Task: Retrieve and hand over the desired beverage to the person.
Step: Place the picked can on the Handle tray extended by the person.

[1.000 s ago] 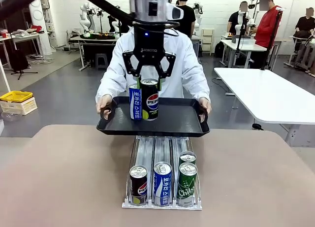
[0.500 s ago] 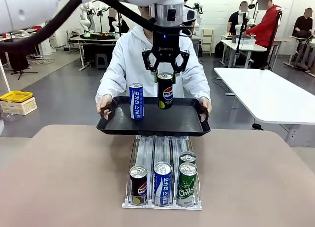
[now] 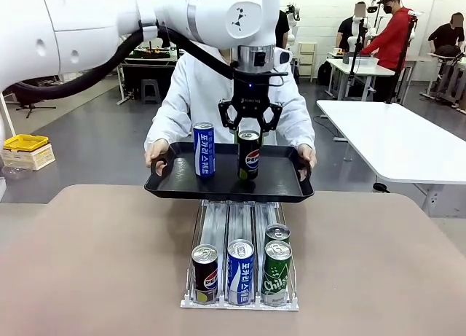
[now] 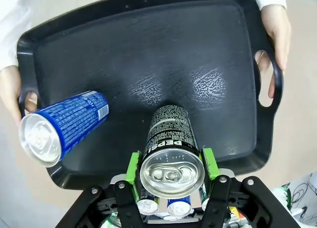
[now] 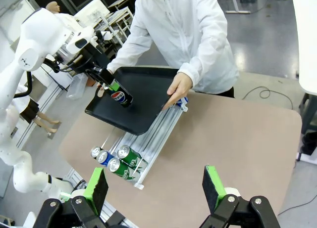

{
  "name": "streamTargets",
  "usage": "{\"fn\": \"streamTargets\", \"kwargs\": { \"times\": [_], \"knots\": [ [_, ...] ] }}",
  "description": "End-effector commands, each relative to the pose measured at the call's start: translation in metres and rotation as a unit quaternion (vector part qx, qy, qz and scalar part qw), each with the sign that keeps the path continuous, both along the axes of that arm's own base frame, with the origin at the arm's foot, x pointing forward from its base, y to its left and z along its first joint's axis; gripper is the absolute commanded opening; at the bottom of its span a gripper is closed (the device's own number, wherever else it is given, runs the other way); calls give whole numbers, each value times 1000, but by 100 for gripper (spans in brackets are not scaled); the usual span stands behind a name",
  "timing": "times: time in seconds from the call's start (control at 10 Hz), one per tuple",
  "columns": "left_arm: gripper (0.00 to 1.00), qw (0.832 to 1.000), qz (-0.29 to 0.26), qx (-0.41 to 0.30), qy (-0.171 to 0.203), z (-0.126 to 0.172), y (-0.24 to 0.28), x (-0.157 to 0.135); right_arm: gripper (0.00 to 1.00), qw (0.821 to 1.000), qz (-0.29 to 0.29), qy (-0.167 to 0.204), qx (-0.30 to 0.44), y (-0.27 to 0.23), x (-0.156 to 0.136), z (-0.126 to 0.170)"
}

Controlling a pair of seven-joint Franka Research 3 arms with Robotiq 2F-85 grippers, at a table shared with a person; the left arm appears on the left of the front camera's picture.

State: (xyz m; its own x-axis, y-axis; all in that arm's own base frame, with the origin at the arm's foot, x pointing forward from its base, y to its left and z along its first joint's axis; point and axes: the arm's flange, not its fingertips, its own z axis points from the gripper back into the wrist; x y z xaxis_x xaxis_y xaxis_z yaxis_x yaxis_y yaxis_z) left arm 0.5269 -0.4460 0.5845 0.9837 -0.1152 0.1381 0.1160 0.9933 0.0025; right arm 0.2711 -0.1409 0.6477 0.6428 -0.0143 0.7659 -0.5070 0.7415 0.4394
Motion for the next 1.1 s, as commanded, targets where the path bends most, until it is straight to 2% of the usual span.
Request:
{"fn": "streamTargets", "kwargs": {
  "times": [0.0,0.4,0.5,0.6,1.0],
  "knots": [
    [58,1000,2,7,-5,8,-12,6,100,1000,10,-10,13,1,3,0],
    [58,1000,4,0,13,5,-13,9,100,1000,10,-10,13,1,3,0],
    [69,1000,4,-1,17,5,-12,10,100,1000,10,-10,13,1,3,0],
    [100,1000,3,-2,18,4,-12,10,100,1000,10,-10,13,1,3,0],
    [100,1000,1,-2,21,5,-11,10,100,1000,10,-10,13,1,3,0]
  ]
}}
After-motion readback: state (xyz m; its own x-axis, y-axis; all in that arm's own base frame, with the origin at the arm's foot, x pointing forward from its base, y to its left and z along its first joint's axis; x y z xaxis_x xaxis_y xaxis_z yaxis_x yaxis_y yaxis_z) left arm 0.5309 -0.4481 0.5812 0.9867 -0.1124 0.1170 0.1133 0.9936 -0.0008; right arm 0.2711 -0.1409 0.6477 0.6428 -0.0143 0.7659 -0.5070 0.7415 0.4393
